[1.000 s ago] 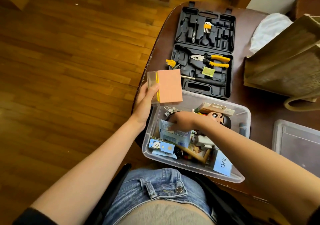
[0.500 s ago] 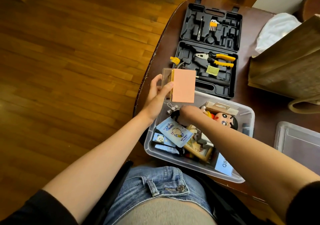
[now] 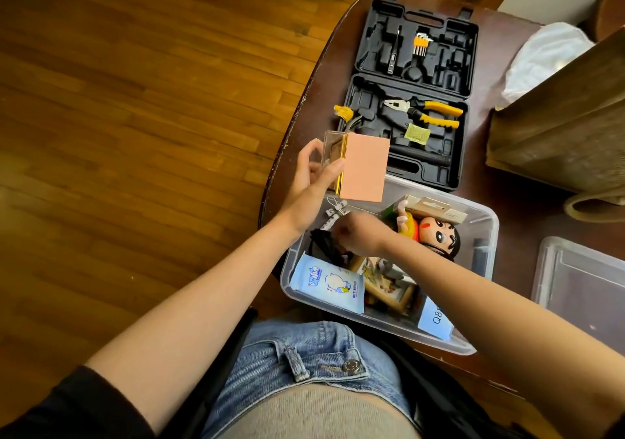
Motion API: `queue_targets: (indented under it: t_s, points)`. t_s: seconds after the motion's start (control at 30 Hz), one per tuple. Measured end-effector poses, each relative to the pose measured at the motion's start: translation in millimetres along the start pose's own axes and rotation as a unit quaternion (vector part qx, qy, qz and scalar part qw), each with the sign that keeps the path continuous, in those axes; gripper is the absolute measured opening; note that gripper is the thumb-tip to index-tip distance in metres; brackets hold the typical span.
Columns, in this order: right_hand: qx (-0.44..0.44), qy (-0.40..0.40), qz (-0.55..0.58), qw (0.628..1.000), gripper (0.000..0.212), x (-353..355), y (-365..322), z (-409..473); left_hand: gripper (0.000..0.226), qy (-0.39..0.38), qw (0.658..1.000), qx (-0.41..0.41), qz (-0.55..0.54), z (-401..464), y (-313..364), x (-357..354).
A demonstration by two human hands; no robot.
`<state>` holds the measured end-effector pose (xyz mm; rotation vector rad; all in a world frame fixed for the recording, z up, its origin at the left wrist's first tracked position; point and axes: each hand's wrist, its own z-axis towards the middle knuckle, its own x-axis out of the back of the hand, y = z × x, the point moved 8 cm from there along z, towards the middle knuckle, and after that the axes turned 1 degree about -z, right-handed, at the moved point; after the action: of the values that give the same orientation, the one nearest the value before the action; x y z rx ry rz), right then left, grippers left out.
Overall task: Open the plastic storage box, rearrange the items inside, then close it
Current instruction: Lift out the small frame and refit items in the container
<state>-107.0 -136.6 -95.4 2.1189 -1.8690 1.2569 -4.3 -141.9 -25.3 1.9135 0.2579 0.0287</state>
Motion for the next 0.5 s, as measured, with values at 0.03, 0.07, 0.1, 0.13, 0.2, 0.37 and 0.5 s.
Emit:
queue_targets:
  t_s: [0.03, 0.07, 0.1, 0.13, 0.2, 0.37, 0.5]
  points:
    - [-0.004, 0.076, -0.094, 0.993, 0.027, 9, -1, 4, 0.053, 0.002, 1.000, 0.001, 0.000, 0, -1, 0]
    - [-0.005, 0.137, -0.149, 0.979, 0.035, 15, -2, 6, 0.055, 0.004, 1.000, 0.003, 0.000, 1, -2, 1]
    - [0.000, 0.175, -0.163, 0.971, 0.044, 18, 0, 9, 0.057, 0.005, 1.000, 0.005, -0.001, 1, -3, 1]
    - [0.018, 0.196, -0.163, 0.967, 0.050, 20, 1, 15, 0.057, 0.006, 1.000, 0.005, -0.004, 1, -3, 1]
    - [0.072, 0.191, -0.163, 0.965, 0.048, 18, 0, 25, 0.056, 0.006, 1.000, 0.004, -0.008, 1, -2, 1]
    - [0.147, 0.222, -0.140, 0.954, 0.028, 21, -9, 38, 0.046, 0.017, 1.000, 0.005, -0.004, 2, -3, 3]
    - [0.192, 0.189, -0.184, 0.945, 0.031, 17, -9, 39, 0.044, 0.011, 1.000, 0.003, -0.008, 2, -3, 1]
